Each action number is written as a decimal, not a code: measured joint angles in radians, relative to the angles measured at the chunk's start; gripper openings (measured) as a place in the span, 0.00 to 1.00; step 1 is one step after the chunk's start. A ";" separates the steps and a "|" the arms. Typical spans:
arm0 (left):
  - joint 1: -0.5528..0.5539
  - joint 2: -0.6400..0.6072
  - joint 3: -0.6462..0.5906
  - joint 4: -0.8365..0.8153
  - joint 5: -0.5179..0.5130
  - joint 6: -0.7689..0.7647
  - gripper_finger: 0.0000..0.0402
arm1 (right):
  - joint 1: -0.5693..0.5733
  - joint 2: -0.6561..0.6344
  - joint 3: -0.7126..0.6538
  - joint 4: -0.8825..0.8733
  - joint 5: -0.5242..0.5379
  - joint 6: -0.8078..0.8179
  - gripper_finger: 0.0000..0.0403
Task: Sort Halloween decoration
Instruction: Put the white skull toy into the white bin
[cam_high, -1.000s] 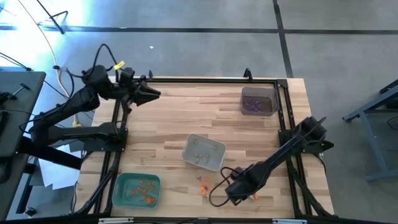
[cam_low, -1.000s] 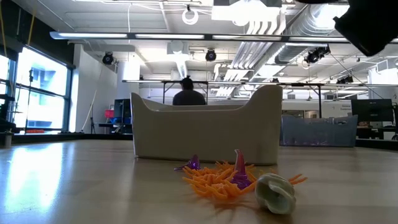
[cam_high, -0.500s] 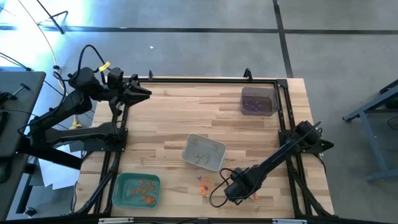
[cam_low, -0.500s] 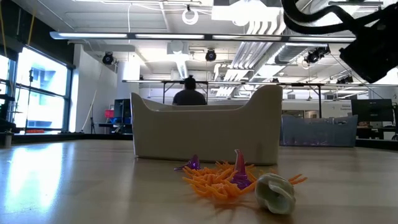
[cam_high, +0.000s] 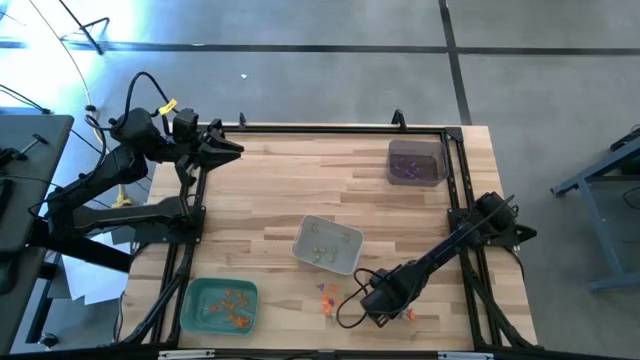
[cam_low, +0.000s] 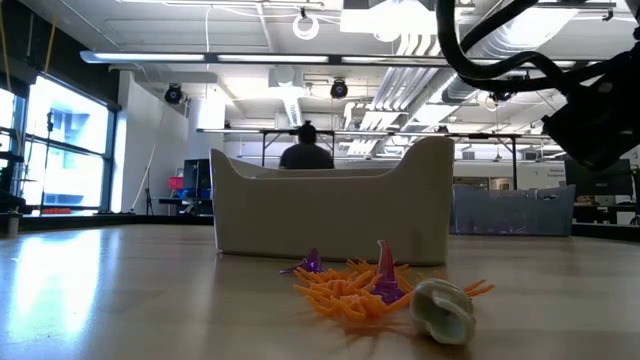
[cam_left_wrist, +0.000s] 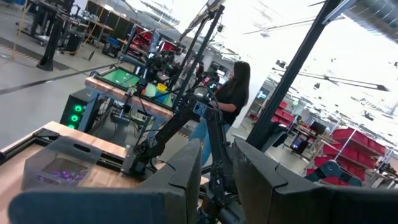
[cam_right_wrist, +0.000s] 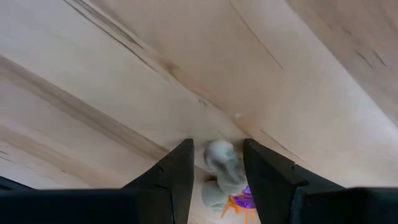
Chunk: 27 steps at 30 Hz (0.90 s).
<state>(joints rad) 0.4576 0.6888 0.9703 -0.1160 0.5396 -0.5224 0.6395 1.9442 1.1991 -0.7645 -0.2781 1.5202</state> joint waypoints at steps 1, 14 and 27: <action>0.000 0.000 0.000 0.001 0.000 0.000 0.19 | -0.001 0.001 -0.001 -0.008 0.003 -0.004 0.34; 0.000 0.000 0.000 0.000 -0.001 0.001 0.19 | -0.012 0.003 -0.004 -0.029 -0.023 -0.060 0.12; 0.000 0.000 0.000 0.000 -0.055 0.003 0.19 | -0.012 0.006 -0.005 -0.029 -0.027 -0.063 0.01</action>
<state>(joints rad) 0.4576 0.6888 0.9699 -0.1158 0.4847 -0.5198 0.6277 1.9499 1.1942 -0.7933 -0.3054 1.4572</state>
